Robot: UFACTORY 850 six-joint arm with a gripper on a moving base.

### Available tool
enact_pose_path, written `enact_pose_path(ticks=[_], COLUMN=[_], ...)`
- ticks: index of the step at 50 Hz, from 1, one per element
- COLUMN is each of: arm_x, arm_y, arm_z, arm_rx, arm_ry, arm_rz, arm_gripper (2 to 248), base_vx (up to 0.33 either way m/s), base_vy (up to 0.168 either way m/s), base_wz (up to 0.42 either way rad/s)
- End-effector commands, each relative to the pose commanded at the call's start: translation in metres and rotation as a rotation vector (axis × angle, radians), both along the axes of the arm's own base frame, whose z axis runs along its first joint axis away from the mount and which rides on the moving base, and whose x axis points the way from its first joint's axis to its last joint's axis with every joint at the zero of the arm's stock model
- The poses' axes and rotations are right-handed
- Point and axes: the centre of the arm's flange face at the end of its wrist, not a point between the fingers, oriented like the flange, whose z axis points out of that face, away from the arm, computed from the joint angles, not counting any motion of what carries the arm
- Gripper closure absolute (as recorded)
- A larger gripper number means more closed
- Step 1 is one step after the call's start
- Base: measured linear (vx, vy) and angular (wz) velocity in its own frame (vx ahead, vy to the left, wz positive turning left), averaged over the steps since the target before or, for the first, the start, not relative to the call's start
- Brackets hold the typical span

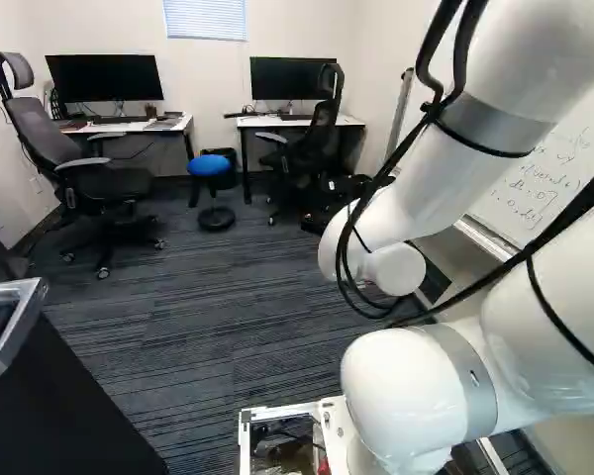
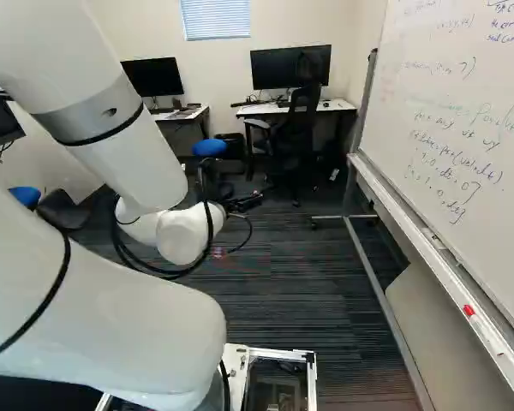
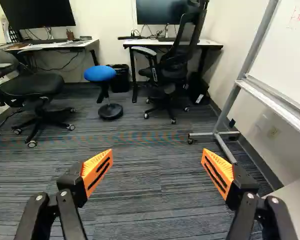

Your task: Open the door and move inside

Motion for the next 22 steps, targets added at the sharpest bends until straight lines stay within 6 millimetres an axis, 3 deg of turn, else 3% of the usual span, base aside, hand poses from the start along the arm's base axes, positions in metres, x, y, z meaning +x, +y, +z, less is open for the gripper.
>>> enact_pose_path(ticks=[22], arm_x=[0.0], arm_y=[0.0], arm_z=[0.0], arm_rx=[0.0], arm_ry=[0.0], arm_rz=[0.0], arm_gripper=[3], base_vx=[0.0], base_vy=[0.0], base_wz=[0.0])
